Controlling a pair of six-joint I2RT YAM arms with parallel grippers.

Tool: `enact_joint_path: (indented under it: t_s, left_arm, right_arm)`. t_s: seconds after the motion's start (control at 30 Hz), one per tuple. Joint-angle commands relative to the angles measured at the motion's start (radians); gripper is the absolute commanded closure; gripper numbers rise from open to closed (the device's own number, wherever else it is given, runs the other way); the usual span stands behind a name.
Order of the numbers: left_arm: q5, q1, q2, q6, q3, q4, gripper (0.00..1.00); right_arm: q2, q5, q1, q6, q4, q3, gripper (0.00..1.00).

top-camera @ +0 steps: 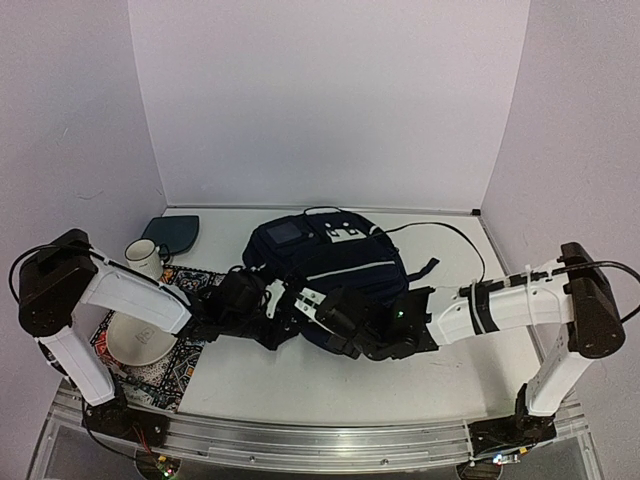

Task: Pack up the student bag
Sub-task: Zip the largest pocket of the bag in the student bag, then hold the largest pocket of the student bag.

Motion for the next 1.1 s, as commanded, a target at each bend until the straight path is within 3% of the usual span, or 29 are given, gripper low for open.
enact_joint_path:
  t_s: [0.0,0.23,0.33,0.53,0.73,0.87,1.07]
  left_arm:
    - [0.075,-0.123,-0.027,-0.051,0.090,0.028,1.00]
    - [0.073,-0.188,-0.041,-0.110,0.127,0.116,1.00]
    - [0.063,-0.188,-0.041,-0.143,0.111,0.144,0.99]
    - [0.055,-0.188,-0.038,-0.163,0.085,0.159,0.88]
    - [0.061,-0.188,-0.068,-0.180,0.048,0.159,0.66]
    - [0.044,-0.186,-0.112,-0.198,0.008,0.156,0.58]
    - [0.041,-0.103,-0.209,-0.280,-0.085,0.152,0.47]
  right_arm:
    - [-0.009,-0.082,-0.019,0.037,0.076,0.018,1.00]
    - [-0.053,-0.088,-0.019,0.055,0.112,-0.039,1.00]
    - [-0.107,-0.095,-0.019,0.080,0.116,-0.085,0.95]
    - [-0.215,-0.142,-0.018,0.160,0.107,-0.161,0.79]
    - [-0.274,-0.183,0.002,0.258,0.090,-0.195,0.64]
    - [-0.294,-0.191,0.030,0.326,0.085,-0.210,0.57]
    - [-0.281,-0.139,0.088,0.448,0.074,-0.203,0.44]
